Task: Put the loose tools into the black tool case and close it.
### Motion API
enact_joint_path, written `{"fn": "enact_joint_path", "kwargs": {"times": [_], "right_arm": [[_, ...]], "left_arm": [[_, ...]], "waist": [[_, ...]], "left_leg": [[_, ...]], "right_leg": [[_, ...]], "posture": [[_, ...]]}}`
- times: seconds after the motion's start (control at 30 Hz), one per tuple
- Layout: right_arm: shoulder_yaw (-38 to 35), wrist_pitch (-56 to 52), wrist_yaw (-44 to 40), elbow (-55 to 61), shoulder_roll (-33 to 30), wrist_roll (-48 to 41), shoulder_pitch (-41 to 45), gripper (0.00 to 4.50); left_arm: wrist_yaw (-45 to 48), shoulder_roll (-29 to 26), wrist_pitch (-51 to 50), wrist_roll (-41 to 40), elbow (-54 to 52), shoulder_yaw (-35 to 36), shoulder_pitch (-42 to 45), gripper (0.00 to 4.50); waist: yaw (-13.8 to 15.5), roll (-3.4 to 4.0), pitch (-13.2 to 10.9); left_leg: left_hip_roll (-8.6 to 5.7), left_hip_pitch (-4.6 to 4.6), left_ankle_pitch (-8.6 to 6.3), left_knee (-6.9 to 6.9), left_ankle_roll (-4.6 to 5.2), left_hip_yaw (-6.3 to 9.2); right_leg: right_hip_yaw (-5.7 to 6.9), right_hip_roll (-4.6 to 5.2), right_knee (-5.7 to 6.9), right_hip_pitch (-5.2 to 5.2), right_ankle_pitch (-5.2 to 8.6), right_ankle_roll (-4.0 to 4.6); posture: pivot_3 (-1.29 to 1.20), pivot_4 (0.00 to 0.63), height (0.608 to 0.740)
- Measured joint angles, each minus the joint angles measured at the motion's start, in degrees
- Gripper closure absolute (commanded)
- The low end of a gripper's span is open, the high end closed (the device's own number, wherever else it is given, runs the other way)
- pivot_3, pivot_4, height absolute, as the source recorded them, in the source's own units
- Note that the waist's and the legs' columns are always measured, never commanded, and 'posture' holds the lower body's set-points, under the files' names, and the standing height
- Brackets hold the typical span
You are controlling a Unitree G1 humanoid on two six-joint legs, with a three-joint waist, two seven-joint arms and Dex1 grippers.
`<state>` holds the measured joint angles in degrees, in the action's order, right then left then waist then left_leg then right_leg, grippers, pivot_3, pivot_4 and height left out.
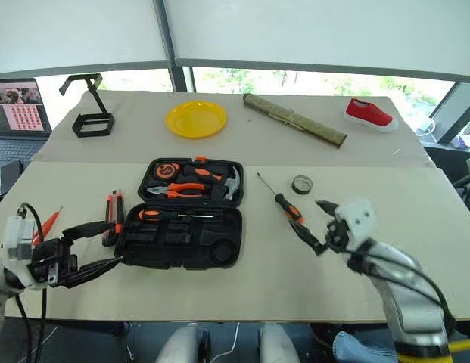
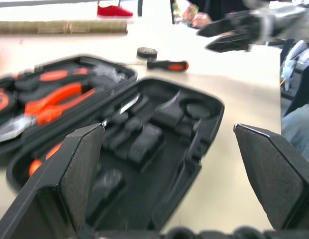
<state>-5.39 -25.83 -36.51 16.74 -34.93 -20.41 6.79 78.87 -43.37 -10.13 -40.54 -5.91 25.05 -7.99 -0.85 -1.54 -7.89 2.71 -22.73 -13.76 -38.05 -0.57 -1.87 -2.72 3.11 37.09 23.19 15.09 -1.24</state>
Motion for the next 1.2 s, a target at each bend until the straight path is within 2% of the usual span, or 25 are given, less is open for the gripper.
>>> {"fn": "enact_joint_path", "kwargs": {"times": [0.17,0.3,0.37,0.53,0.7,0.77,0.87,0.97,1.03,1.2], "right_arm": [[9.4,-9.4,2.3,-11.6,1.0,6.1,14.0,0.0],[13.6,-11.6,3.2,-19.3,1.4,10.6,20.2,1.03],[14.2,-12.0,2.9,-21.4,2.2,11.3,21.7,1.84],[14.6,-14.4,1.6,-21.2,2.3,10.9,22.5,3.47],[5.8,-13.8,1.8,-16.9,3.8,6.0,16.7,3.51],[2.5,-9.2,0.7,-12.2,3.7,4.7,13.8,3.51],[2.1,-2.5,-4.2,-6.8,2.3,3.3,13.3,3.51],[7.3,4.7,-12.0,-6.6,1.3,4.1,17.6,3.51],[13.5,6.6,-17.2,-8.7,3.5,5.0,24.6,3.51],[26.3,5.7,-23.2,-13.5,8.4,9.6,34.6,3.51]], "left_arm": [[-0.3,0.2,1.3,1.6,1.5,-1.4,1.0,0.01],[-0.4,0.2,2.2,2.2,2.6,-1.4,1.3,0.0],[-0.4,0.2,2.4,2.2,2.7,-1.4,1.4,0.0],[-0.2,0.3,2.4,2.2,2.6,-1.4,0.8,0.0],[-1.0,1.8,2.7,2.1,2.0,-1.2,-0.1,0.0],[-2.0,3.2,2.7,1.9,0.8,-0.8,-1.7,0.0],[-2.8,3.6,1.2,0.5,-1.5,-0.8,-3.8,0.0],[-4.1,5.5,1.3,0.0,-3.5,-0.3,-6.8,0.0],[-5.8,7.2,1.5,0.0,-4.5,0.1,-9.1,0.0],[-8.8,7.9,1.6,-0.5,-6.8,3.9,-12.9,0.0]], "waist": [[0.1,-0.01,0.0],[0.2,-0.01,0.0],[0.0,-0.01,0.0],[0.0,-0.01,0.0],[0.2,-0.02,0.0],[0.0,0.0,0.0],[-0.8,-0.01,-0.1],[-1.7,0.03,-0.1],[-2.3,0.0,-0.1],[-1.3,-0.11,-0.2]], "left_leg": [[-0.04,-0.1,-0.01,0.01,0.01,0.01],[-0.04,-0.17,-0.01,0.01,0.01,0.03],[-0.04,-0.18,-0.01,0.01,0.01,0.03],[-0.02,-0.17,-0.01,0.01,0.01,0.03],[-0.06,-0.25,-0.01,0.01,0.01,0.07],[-0.05,-0.26,-0.01,0.01,0.01,0.07],[0.07,-0.17,-0.01,0.06,0.01,0.07],[0.1,-0.04,-0.01,0.1,0.01,0.01],[0.16,0.01,-0.01,0.13,0.01,0.01],[0.14,-0.1,-0.01,0.15,0.01,0.17]], "right_leg": [[0.01,0.02,0.0,0.08,0.0,0.01],[0.07,0.06,-0.05,0.1,0.0,0.0],[0.07,0.06,-0.04,0.12,0.0,0.0],[0.07,0.06,-0.02,0.12,-0.01,0.0],[0.12,0.11,-0.05,0.13,0.0,-0.02],[0.11,0.11,-0.02,0.17,0.0,-0.02],[0.09,0.0,-0.01,0.15,-0.01,0.0],[0.01,-0.03,-0.01,0.11,-0.02,0.02],[-0.04,-0.12,0.02,0.12,-0.06,0.09],[0.2,-0.04,0.02,0.16,-0.03,0.15]], "posture": [[0.0,0.15,0.74],[0.0,0.15,0.74],[0.0,0.15,0.74],[0.0,0.15,0.74],[0.0,0.15,0.74],[0.0,0.15,0.74],[0.0,0.15,0.74],[0.0,0.15,0.74],[0.0,0.15,0.74],[0.0,0.15,0.74]]}}
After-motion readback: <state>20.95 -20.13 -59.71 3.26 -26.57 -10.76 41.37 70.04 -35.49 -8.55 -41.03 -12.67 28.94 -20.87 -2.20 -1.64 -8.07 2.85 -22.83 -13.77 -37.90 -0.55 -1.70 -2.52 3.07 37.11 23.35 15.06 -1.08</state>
